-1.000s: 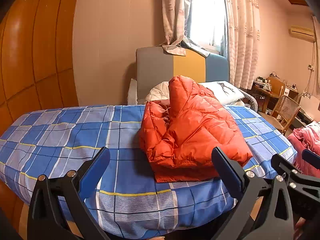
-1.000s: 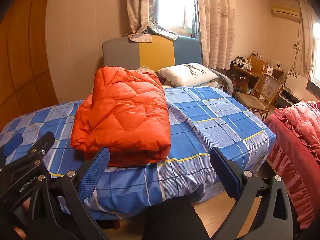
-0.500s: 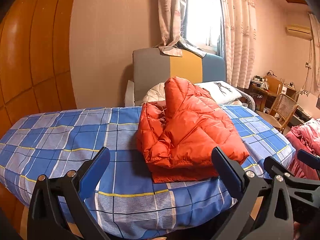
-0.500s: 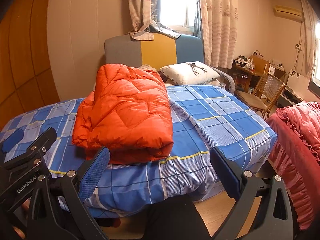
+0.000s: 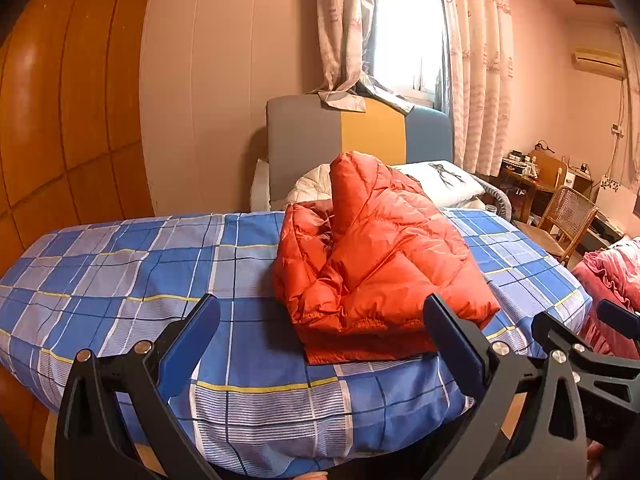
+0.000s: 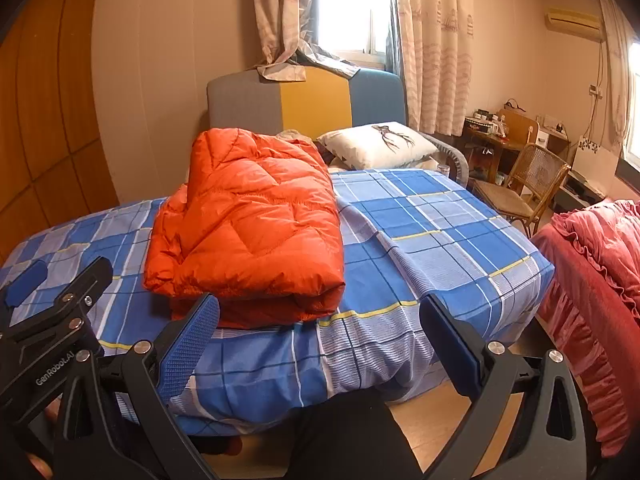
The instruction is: Fold large clothes
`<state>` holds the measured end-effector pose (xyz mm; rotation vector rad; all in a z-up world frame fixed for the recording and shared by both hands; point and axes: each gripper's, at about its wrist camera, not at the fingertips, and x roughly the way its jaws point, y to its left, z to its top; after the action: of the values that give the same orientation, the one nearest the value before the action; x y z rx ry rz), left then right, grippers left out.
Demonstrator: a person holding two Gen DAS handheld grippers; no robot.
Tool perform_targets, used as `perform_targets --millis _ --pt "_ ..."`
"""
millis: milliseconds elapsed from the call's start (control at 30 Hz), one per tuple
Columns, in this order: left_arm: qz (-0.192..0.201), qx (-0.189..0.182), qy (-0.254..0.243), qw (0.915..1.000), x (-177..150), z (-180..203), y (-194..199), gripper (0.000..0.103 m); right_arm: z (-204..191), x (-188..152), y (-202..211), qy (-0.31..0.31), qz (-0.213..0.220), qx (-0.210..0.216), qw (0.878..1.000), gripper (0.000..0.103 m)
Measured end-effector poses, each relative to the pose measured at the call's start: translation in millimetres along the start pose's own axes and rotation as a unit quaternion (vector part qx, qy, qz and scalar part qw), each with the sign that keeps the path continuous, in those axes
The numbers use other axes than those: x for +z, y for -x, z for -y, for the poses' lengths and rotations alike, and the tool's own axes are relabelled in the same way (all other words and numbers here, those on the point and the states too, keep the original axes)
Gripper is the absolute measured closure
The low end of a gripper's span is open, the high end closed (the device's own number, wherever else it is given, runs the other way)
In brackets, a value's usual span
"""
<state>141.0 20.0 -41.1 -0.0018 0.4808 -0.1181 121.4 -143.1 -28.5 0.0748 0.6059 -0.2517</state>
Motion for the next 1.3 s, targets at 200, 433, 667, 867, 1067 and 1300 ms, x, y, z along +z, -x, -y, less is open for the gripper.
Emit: perform_targets --millis 200,433,667,867,1067,1300 --pt "-0.003 0.001 -0.003 1.0000 -1.2 1.7 -1.2 0.002 0.0 0.3 0.7 0.001 0.002 0.000 1.000 0.003" --pt "-0.007 0.000 0.000 1.0000 -0.4 0.1 -3.9 0.002 -0.5 0.1 0.5 0.001 0.001 0.000 1.000 0.003" --pt "-0.008 0.001 -0.001 1.0000 -1.3 -1.2 -3.9 0.002 -1.8 -1.0 -1.3 0.004 -0.004 0.002 1.000 0.003" --pt "-0.007 0.000 -0.004 1.0000 0.6 -3.2 -4.5 0.002 -1.2 -0.7 -1.9 0.006 -0.004 0.002 1.000 0.003" --pt "-0.003 -0.001 -0.007 1.0000 2.2 -4.0 -3.7 0.002 -0.8 -0.6 -1.7 0.005 -0.002 0.002 1.000 0.003" --pt "-0.001 -0.004 -0.011 0.9999 2.9 -4.0 -0.8 0.002 -0.4 -0.1 -2.2 0.005 -0.003 0.001 1.000 0.003"
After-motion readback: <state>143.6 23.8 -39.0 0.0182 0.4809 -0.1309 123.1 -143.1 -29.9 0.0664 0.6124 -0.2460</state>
